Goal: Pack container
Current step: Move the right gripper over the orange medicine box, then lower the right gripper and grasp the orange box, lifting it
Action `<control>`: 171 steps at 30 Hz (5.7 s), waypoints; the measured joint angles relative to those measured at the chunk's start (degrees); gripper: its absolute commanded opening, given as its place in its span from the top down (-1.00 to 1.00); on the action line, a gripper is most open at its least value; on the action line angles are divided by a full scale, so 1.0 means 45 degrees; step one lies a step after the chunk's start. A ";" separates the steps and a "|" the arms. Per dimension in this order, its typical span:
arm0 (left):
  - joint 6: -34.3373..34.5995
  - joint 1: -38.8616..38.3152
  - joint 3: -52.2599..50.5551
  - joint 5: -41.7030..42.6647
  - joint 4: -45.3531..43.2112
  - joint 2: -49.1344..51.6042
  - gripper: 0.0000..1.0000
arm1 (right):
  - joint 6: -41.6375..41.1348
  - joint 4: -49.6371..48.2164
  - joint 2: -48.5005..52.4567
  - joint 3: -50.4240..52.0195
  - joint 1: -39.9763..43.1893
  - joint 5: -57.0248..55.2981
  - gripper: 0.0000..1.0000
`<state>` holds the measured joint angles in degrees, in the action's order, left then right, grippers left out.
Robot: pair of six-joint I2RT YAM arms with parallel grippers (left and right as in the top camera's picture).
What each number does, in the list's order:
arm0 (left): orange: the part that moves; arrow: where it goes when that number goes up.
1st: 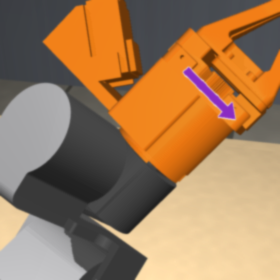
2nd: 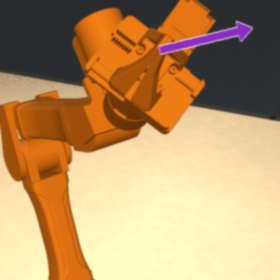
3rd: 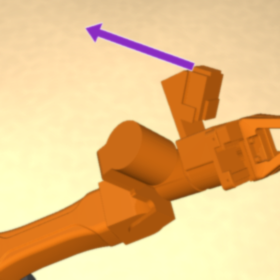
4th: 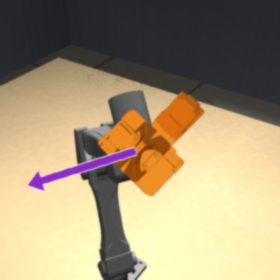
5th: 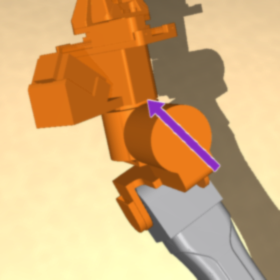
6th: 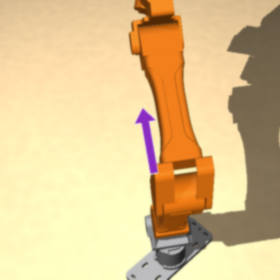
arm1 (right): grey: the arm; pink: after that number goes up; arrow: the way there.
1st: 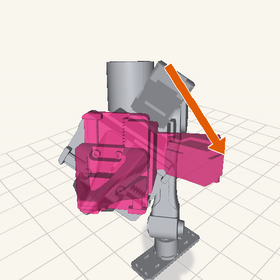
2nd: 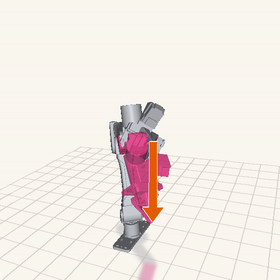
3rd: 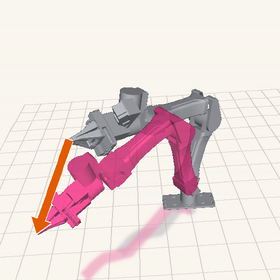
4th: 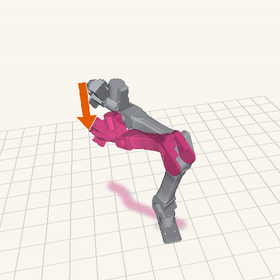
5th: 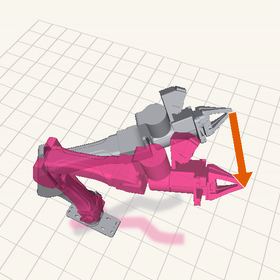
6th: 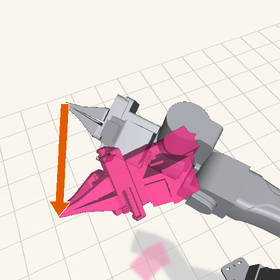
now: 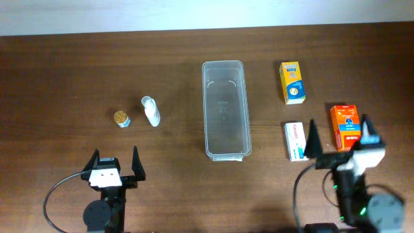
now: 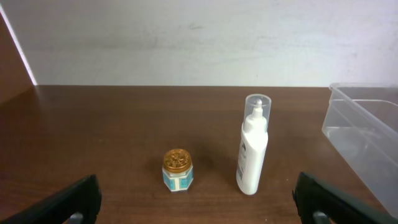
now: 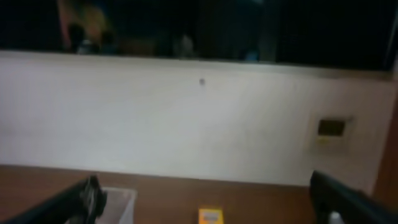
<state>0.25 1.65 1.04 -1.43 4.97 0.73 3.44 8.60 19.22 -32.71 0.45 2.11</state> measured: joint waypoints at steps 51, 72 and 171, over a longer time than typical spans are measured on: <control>0.0000 0.0000 -0.0019 0.0000 -0.0005 -0.0024 -0.99 | 0.6518 1.6281 2.4727 -1.8807 0.5989 -0.0695 -0.97; 0.0000 0.0000 -0.0019 0.0000 -0.0005 -0.0024 -0.99 | 0.4192 1.7495 2.4863 -1.8807 0.5892 -0.0656 -0.97; 0.0000 0.0000 -0.0019 0.0000 -0.0005 -0.0024 -0.99 | 0.5042 1.0384 2.2464 -1.1511 0.6368 -0.0136 -0.93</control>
<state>0.25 1.65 0.95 -1.43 4.95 0.62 26.13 55.33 120.31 -84.51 29.10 1.50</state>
